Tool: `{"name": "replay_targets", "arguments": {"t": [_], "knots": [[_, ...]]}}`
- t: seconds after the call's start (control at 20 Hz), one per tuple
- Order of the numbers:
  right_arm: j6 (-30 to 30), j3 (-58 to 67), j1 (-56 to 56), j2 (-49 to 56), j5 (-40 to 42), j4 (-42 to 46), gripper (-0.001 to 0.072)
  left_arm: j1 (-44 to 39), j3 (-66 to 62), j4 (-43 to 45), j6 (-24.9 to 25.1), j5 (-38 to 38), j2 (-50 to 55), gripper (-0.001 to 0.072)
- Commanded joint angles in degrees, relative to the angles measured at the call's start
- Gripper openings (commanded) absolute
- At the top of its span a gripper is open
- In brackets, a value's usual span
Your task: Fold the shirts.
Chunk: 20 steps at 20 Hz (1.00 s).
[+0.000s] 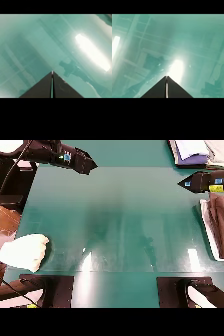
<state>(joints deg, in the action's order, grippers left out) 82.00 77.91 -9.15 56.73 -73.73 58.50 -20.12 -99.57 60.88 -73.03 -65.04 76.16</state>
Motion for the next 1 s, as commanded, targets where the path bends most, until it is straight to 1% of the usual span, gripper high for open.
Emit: {"name": "replay_targets", "arguments": {"t": [0.0, 0.55, 0.6, 0.7, 0.75, 0.8, 0.95], "knots": [[0.0, 0.0, -0.1, 0.0, 0.1, 0.0, 0.0018, 0.0, 0.0, 0.0, 0.0, 0.0, 0.0, 0.0024], [0.0, 0.0, -0.2, 0.0, -0.7, 0.0, 0.0018, 0.0, 0.0, 0.0, 0.0, 0.0, 0.0, 0.0025], [0.0, 0.0, -0.2, 0.0, -1.2, 0.0, 0.0018, 0.0, 0.0, 0.0, 0.0, 0.5, 0.0, 0.0025], [0.0, 0.0, -0.2, 0.0, -2.0, 0.0, 0.0018, 0.0, 0.0, 0.0, 0.0, 5.5, 0.0, 0.0024], [0.0, 0.0, -0.2, 0.0, -2.0, 0.0, 0.0018, 0.5, -0.1, 0.1, -0.5, 5.3, -0.3, 0.0024], [0.0, 0.0, -0.2, 0.0, -2.0, 0.0, 0.0018, 1.6, -0.1, 0.2, -1.7, 2.9, -1.1, 0.0024], [0.0, 0.0, -0.2, -0.1, -2.4, -0.1, 0.0018, 8.3, 0.0, 1.3, -2.1, -8.5, -5.8, 0.0023]]}}
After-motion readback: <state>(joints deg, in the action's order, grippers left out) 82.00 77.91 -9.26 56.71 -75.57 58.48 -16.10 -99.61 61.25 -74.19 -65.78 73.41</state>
